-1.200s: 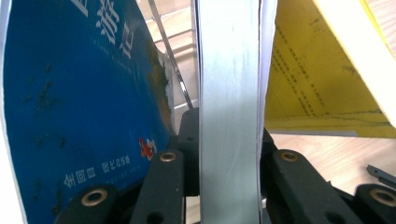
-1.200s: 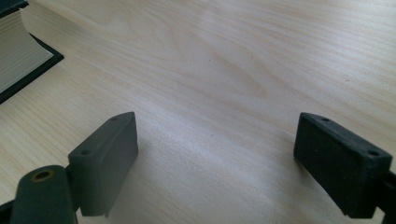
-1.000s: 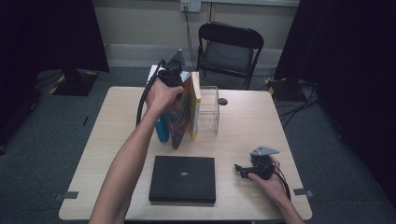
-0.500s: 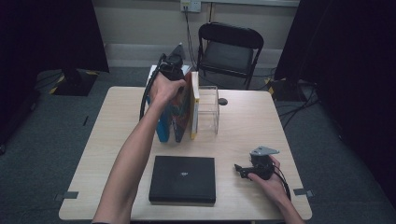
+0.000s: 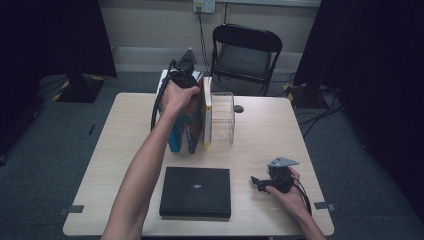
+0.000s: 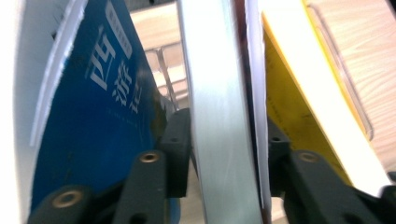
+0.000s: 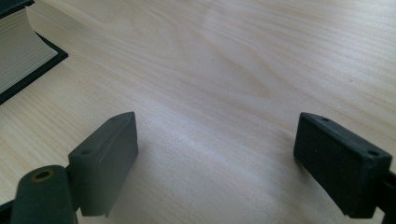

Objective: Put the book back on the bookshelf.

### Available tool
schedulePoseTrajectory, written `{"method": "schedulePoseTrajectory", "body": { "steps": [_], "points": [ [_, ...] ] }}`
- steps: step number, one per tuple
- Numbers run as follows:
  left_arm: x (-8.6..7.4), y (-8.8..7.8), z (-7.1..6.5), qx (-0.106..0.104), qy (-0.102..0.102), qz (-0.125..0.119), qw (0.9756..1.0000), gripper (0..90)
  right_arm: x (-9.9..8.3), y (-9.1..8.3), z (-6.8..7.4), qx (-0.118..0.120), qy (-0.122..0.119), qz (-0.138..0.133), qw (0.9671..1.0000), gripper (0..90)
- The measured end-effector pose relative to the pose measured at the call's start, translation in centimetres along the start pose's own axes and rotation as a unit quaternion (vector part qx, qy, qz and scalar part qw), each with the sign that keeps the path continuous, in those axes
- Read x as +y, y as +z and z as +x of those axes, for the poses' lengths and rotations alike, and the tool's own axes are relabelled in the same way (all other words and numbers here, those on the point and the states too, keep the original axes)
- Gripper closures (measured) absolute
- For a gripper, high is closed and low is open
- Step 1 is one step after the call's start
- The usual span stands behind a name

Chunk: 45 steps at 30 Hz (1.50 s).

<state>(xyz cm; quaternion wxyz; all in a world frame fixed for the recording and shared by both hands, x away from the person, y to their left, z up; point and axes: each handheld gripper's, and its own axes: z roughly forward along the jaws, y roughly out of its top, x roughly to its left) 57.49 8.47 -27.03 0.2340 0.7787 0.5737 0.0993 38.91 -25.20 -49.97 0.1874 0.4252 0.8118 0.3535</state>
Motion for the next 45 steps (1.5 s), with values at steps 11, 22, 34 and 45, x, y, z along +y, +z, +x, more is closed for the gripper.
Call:
{"method": "schedulePoseTrajectory", "body": {
  "steps": [11, 22, 34, 45],
  "points": [
    [-0.8, -0.6, 1.0, -0.009, 0.000, -0.023, 0.9997, 46.0, 0.0, 0.0, 0.0, 0.000, -0.001, 0.000, 1.0000, 13.5],
    [-1.8, -2.2, 0.4, -0.011, 0.011, -0.066, 0.9977, 43.0, 0.0, 0.0, 0.0, 0.000, -0.001, 0.000, 1.0000, 13.5],
    [-3.5, -2.2, 0.6, -0.027, 0.025, -0.080, 0.9961, 41.4, 0.0, 0.0, 0.0, 0.000, -0.001, 0.000, 1.0000, 13.5],
    [-6.4, -2.6, 1.1, -0.065, 0.060, -0.121, 0.9888, 38.3, 0.0, 0.0, 0.0, 0.000, -0.001, 0.000, 1.0000, 13.5]
  ]
}}
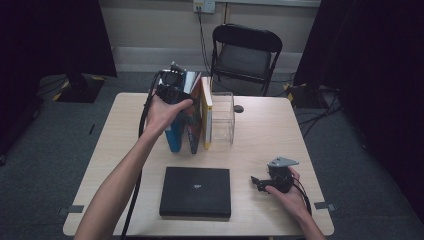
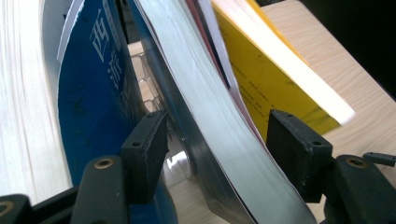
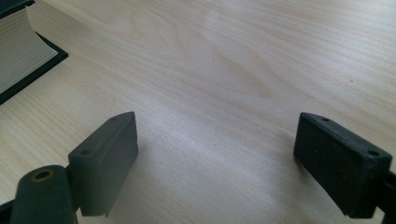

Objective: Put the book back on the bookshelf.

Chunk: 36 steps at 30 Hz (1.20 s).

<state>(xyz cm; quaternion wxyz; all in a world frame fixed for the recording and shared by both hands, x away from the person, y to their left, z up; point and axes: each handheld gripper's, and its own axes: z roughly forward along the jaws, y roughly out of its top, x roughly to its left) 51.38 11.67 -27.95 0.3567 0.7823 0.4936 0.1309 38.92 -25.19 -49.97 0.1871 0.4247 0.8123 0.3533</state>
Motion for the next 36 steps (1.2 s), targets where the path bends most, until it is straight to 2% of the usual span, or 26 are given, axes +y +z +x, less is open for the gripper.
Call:
{"method": "schedulePoseTrajectory", "body": {
  "steps": [1, 8, 10, 14, 18, 19, 21, 25, 29, 30, 34, 36],
  "points": [
    [-0.2, -0.2, 0.0, -0.007, 0.003, -0.008, 0.9999, 38.3, 0.0, 0.0, 0.0, 0.000, -0.001, 0.000, 1.0000, 13.5],
    [-1.9, -0.9, -0.5, -0.008, 0.028, -0.030, 0.9991, 38.0, 0.0, 0.0, 0.0, 0.000, -0.001, 0.000, 1.0000, 13.5],
    [-2.4, -1.2, -0.6, -0.017, 0.030, -0.046, 0.9984, 38.0, 0.0, 0.0, 0.0, 0.000, -0.001, 0.000, 1.0000, 13.5],
    [-3.4, -1.4, -0.6, -0.012, 0.045, -0.082, 0.9956, 40.5, 0.0, 0.0, 0.0, 0.000, -0.001, 0.000, 1.0000, 13.5],
    [-4.4, -1.7, -0.7, -0.012, 0.055, -0.108, 0.9926, 41.1, 0.0, 0.0, 0.0, 0.000, 0.000, 0.000, 1.0000, 13.4],
    [-4.6, -1.7, -0.7, -0.014, 0.053, -0.110, 0.9924, 41.4, 0.0, 0.0, 0.0, 0.000, 0.000, 0.000, 1.0000, 13.5],
    [-5.3, -1.9, -0.8, -0.015, 0.050, -0.131, 0.9901, 41.4, 0.0, 0.0, 0.0, 0.000, -0.001, 0.000, 1.0000, 13.5],
    [-6.3, -1.6, -0.7, -0.021, 0.056, -0.116, 0.9914, 41.0, 0.0, 0.0, 0.0, 0.000, -0.001, 0.000, 1.0000, 13.5],
    [-7.7, -1.0, -0.3, -0.033, 0.051, -0.112, 0.9919, 46.1, 0.0, 0.0, 0.0, -0.001, 0.000, 0.000, 1.0000, 13.4],
    [-8.2, -0.7, -0.2, -0.037, 0.044, -0.111, 0.9922, 46.4, 0.0, 0.0, 0.0, -0.001, 0.000, 0.000, 1.0000, 13.4],
    [-9.8, 0.0, 0.0, -0.042, 0.046, -0.104, 0.9926, 51.6, 0.0, 0.0, 0.0, -0.001, 0.000, 0.000, 1.0000, 13.5],
    [-10.7, 0.3, 0.4, -0.053, 0.042, -0.100, 0.9926, 51.9, 0.0, 0.0, 0.0, -0.001, 0.000, 0.000, 1.0000, 13.5]
  ]
}}
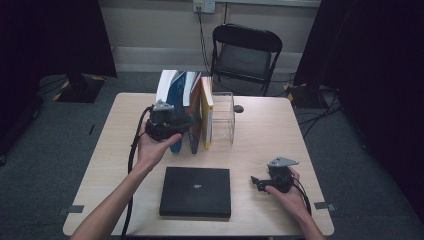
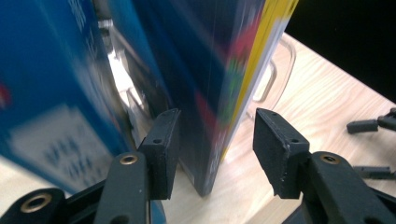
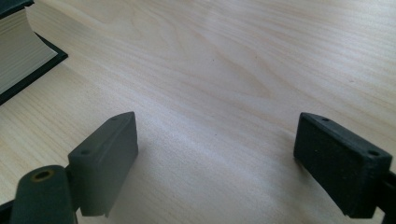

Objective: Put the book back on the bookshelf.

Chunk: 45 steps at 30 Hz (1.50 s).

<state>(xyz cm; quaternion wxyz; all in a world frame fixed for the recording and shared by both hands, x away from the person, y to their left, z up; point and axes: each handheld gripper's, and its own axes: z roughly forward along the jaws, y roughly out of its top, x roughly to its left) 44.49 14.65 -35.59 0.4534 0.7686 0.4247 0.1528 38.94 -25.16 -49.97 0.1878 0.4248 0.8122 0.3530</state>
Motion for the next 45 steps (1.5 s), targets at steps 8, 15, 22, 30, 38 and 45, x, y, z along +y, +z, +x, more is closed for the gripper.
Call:
{"method": "schedulePoseTrajectory", "body": {
  "steps": [8, 15, 22, 30, 38, 45],
  "points": [
    [-4.3, 0.2, 1.1, -0.004, -0.021, 0.012, 0.9997, 51.9, 0.0, 0.0, 0.0, 0.000, 0.000, 0.001, 1.0000, 13.8],
    [-8.3, 0.1, 2.1, 0.004, -0.016, 0.054, 0.9984, 49.3, 0.7, -0.5, 0.8, 0.031, -0.005, 0.015, 0.9994, 17.7],
    [-10.5, -0.8, 2.6, -0.006, -0.029, 0.084, 0.9960, 45.4, 1.7, -1.0, 3.0, 0.073, -0.022, -0.009, 0.9971, 15.1],
    [-12.3, -0.2, 2.2, -0.028, -0.016, 0.107, 0.9938, 43.2, 2.6, -2.7, 7.4, 0.123, -0.034, -0.040, 0.9910, 15.1],
    [-12.3, 0.7, 1.8, -0.056, -0.014, 0.104, 0.9929, 40.7, 1.8, -3.5, 11.3, 0.164, -0.050, -0.029, 0.9847, 14.9],
    [-12.4, 1.3, 2.0, -0.083, -0.029, 0.101, 0.9909, 39.2, 0.8, -3.5, 12.7, 0.177, -0.067, -0.011, 0.9820, 17.0]
  ]
}}
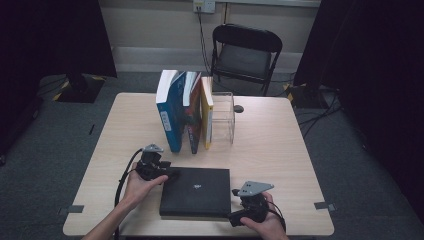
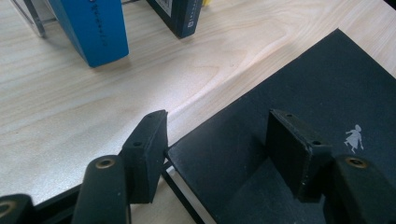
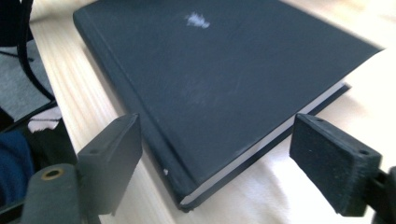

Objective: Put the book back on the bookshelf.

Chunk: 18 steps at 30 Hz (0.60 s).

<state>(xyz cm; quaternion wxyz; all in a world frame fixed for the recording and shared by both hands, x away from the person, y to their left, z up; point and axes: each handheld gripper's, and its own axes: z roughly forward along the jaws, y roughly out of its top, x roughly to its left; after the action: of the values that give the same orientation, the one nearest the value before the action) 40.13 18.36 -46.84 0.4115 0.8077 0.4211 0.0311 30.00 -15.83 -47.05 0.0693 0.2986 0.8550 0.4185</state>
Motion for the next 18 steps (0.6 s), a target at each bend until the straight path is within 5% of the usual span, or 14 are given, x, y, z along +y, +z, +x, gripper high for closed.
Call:
{"method": "schedulePoseTrajectory", "body": {
  "steps": [12, 15, 18],
  "points": [
    [-0.2, 0.8, 0.2, -0.023, -0.006, -0.008, 0.9997, 30.8, -0.2, 0.7, 0.5, -0.013, -0.027, 0.017, 0.9994, 12.7],
    [0.0, 1.0, 0.0, -0.019, -0.004, -0.006, 0.9998, 29.0, -0.4, 1.2, 0.4, 0.008, -0.023, 0.044, 0.9987, 16.1],
    [-0.1, 1.0, -0.1, -0.018, -0.004, -0.007, 0.9998, 29.0, -0.3, 1.2, 0.8, -0.012, -0.034, 0.034, 0.9988, 15.7]
  ]
}}
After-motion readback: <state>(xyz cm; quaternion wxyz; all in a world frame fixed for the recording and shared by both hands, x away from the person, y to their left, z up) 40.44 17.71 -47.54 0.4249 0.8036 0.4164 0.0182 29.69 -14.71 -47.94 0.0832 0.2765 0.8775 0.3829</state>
